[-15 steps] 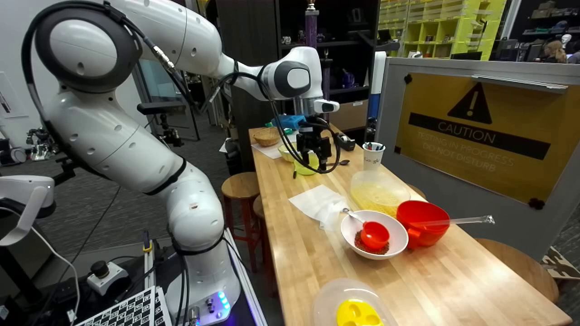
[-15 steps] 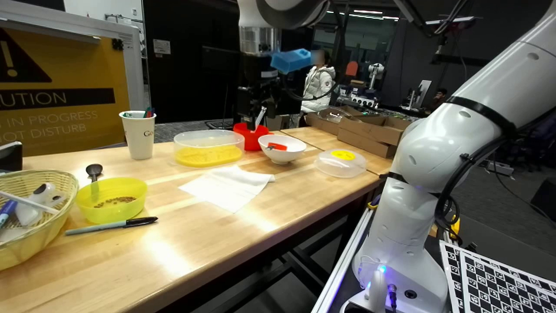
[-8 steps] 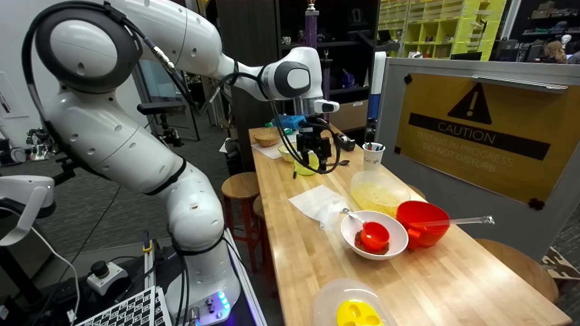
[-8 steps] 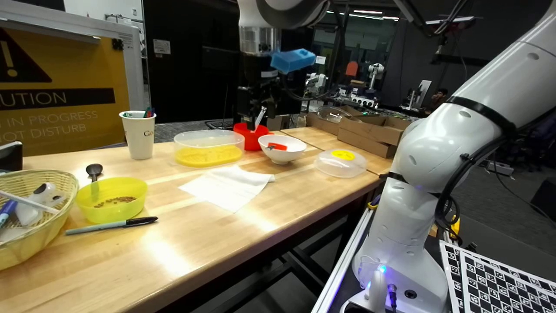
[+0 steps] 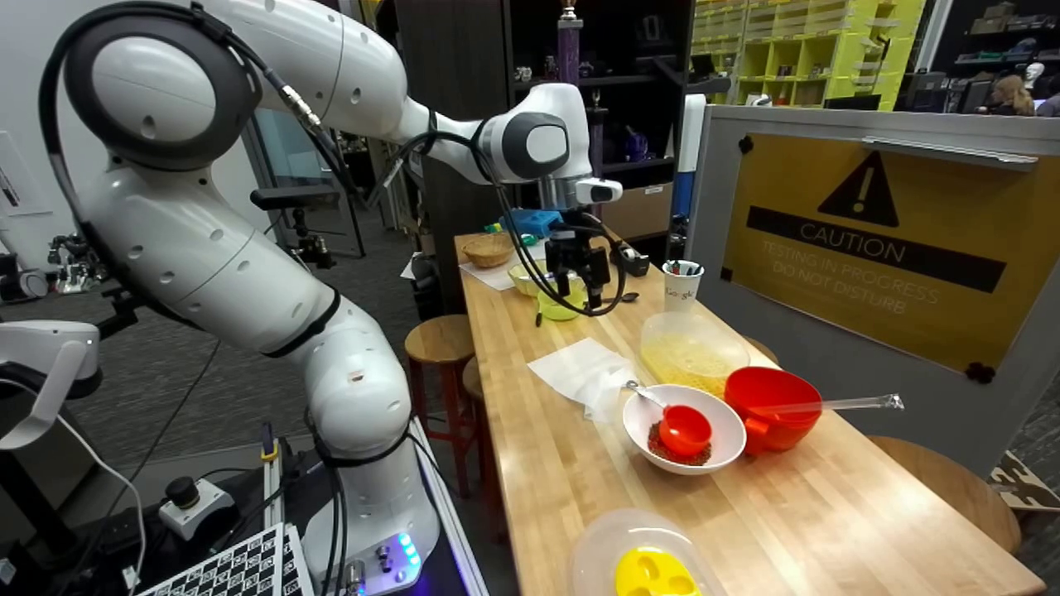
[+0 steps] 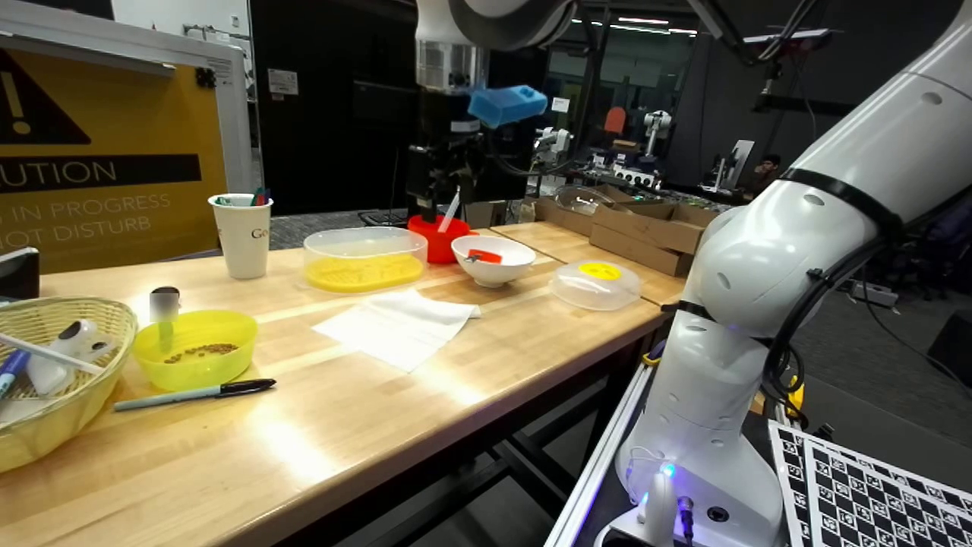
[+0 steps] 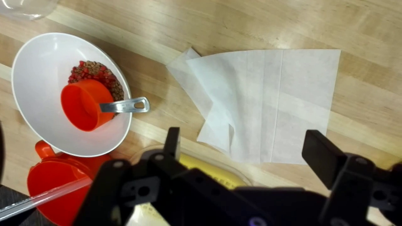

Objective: Fold the paper towel in half

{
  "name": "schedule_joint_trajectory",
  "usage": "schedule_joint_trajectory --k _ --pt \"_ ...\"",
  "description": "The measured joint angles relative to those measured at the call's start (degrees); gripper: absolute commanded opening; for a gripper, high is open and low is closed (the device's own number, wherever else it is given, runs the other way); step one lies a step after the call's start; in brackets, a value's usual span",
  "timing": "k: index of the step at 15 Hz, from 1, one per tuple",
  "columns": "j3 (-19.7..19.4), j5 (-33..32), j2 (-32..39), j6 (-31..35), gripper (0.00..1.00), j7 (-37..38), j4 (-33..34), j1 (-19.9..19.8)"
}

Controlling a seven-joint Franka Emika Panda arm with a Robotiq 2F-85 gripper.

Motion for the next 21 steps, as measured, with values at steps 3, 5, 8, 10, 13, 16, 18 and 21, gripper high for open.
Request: schedule_joint_trajectory --k 3,5,8,10,13,16,18,21 --pt "0.0 0.0 0.28 0.7 1.0 0.0 0.0 0.58" --pt "0.0 0.0 0.63 0.98 1.0 -0.17 0.01 1.15" --pt "-0.36 0.24 1.75 1.0 1.0 -1.55 0.04 1.92" --pt "-0.87 0.21 2.69 1.17 1.0 -2.31 -0.05 1.95" --pt "-1.81 0.18 3.65 1.2 1.0 -2.47 -0.29 1.91" --pt "-2.18 0.42 3.73 1.2 1.0 -2.47 -1.06 1.99" --pt "-2.15 1.32 3.74 1.25 1.0 -2.47 -1.89 2.68" --pt "-1.92 4.04 4.37 1.5 1.0 -2.38 -3.33 4.38"
